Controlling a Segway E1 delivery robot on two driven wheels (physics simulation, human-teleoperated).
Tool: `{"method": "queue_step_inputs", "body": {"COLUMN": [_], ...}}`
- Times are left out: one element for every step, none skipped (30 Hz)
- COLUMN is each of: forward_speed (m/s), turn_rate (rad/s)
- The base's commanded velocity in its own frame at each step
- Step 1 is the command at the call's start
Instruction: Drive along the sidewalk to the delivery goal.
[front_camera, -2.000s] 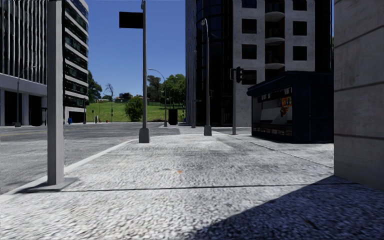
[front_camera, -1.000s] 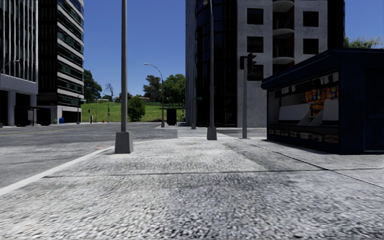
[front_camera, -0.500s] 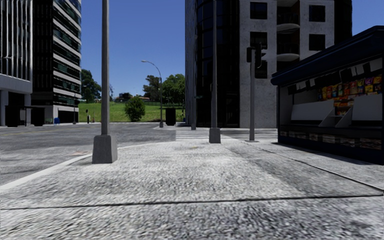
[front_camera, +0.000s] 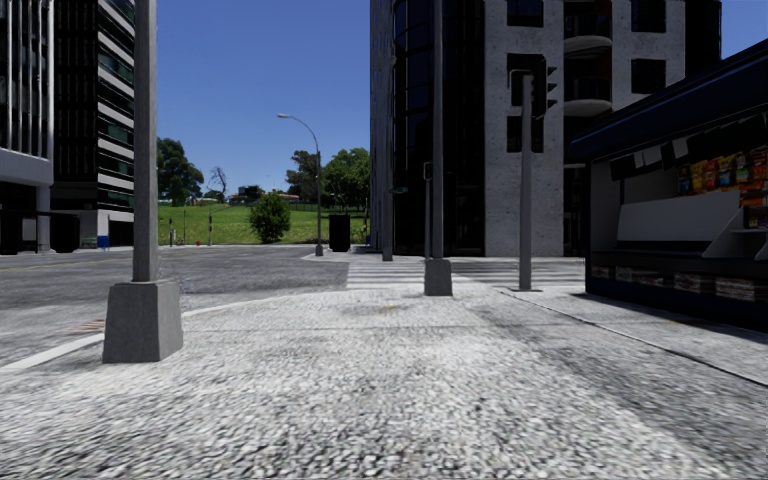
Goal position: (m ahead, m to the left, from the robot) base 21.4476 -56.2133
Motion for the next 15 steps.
{"method": "queue_step_inputs", "body": {"forward_speed": [2.00, 2.00, 2.00, 2.00, 2.00, 2.00, 2.00, 2.00, 2.00, 2.00, 2.00, 2.00, 2.00, 2.00, 2.00], "turn_rate": [0.12, 0.12, 0.12, 0.12, 0.12, 0.12, 0.12, 0.12, 0.12, 0.12, 0.12, 0.12, 0.12, 0.12, 0.12]}}
